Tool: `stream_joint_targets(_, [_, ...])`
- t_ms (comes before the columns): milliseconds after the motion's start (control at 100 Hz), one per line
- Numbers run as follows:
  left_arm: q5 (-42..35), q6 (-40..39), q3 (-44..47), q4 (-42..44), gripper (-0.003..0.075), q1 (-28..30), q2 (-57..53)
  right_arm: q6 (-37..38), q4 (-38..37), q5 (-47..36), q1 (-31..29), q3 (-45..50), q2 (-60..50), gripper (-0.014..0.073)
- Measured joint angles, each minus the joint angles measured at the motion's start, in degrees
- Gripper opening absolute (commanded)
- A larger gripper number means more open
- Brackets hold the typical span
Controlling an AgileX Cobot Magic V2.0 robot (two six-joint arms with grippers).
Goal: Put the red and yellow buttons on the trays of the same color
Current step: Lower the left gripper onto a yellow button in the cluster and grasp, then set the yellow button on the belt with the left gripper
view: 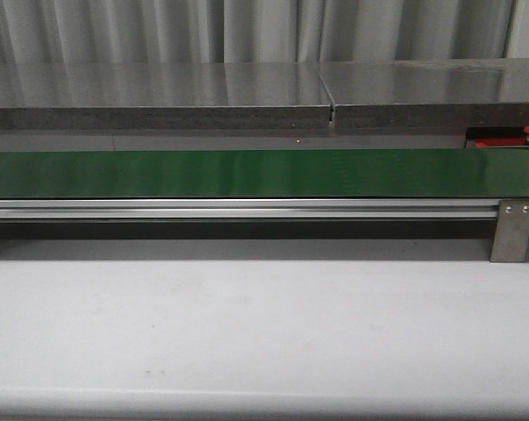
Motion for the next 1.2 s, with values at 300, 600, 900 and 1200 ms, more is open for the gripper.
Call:
stream_joint_targets(300, [-9.4, 4.2, 16.8, -1.7, -0.0019, -3.8, -4.3, 0.0, 0.0, 0.0, 0.0, 0.0, 0.0, -0.0067])
stream_joint_targets(600, [-14.3, 4.6, 22.0, -2.0, -0.0019, -6.2, -4.3, 0.0, 0.0, 0.0, 0.0, 0.0, 0.0, -0.0067])
stream_joint_targets(900, [-14.5, 5.9, 22.0, -2.1, -0.0017, -6.2, -4.3, 0.0, 0.0, 0.0, 0.0, 0.0, 0.0, -0.0067])
stream_joint_targets(1200, [-13.4, 6.3, 22.0, -2.1, -0.0006, -6.2, -3.6, 0.1, 0.0, 0.0, 0.0, 0.0, 0.0, -0.0067])
